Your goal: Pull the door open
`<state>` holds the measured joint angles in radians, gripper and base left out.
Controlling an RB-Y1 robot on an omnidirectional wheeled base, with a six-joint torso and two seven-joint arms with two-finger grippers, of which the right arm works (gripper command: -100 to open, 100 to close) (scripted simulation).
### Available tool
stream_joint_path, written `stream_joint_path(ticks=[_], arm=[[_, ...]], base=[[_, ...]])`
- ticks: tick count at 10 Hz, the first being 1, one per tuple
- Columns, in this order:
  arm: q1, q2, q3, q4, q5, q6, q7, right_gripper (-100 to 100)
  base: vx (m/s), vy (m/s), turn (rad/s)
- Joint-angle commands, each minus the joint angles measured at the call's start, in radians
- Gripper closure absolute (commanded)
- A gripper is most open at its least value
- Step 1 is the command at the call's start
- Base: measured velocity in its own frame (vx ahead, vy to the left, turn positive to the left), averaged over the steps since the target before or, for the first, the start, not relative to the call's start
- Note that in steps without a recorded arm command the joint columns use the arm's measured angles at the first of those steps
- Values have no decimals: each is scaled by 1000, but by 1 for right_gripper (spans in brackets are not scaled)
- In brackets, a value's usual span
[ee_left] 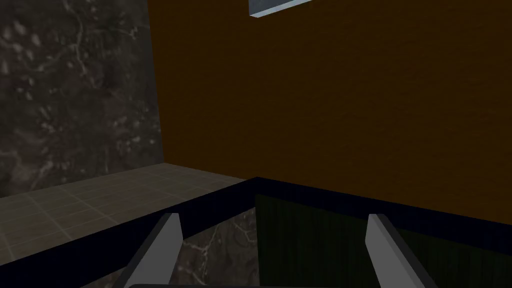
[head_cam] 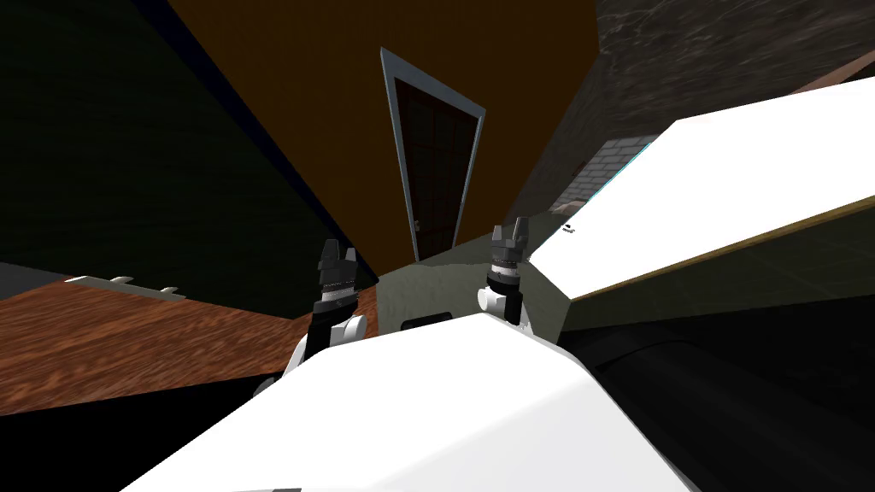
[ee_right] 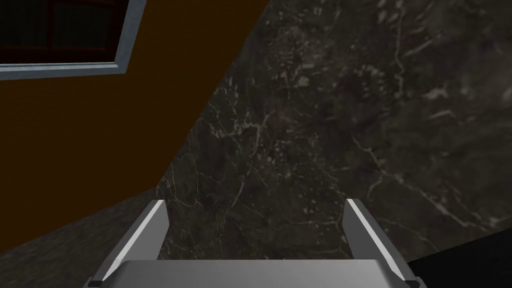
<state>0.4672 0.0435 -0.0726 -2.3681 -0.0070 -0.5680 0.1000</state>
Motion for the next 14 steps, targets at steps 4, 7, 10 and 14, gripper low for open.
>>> stream_joint_path(ticks=[4, 7, 10, 14], arm=[[-19, -29, -11, 79, 24, -17, 55, -100], [-37, -50, -22, 155, 48, -33, 108, -100], [-51, -64, -30, 212, 65, -45, 147, -100], [-71, -80, -42, 294, 91, -62, 205, -100]], base=[[121, -126, 31], [183, -73, 59], [128, -15, 40], [94, -6, 45]])
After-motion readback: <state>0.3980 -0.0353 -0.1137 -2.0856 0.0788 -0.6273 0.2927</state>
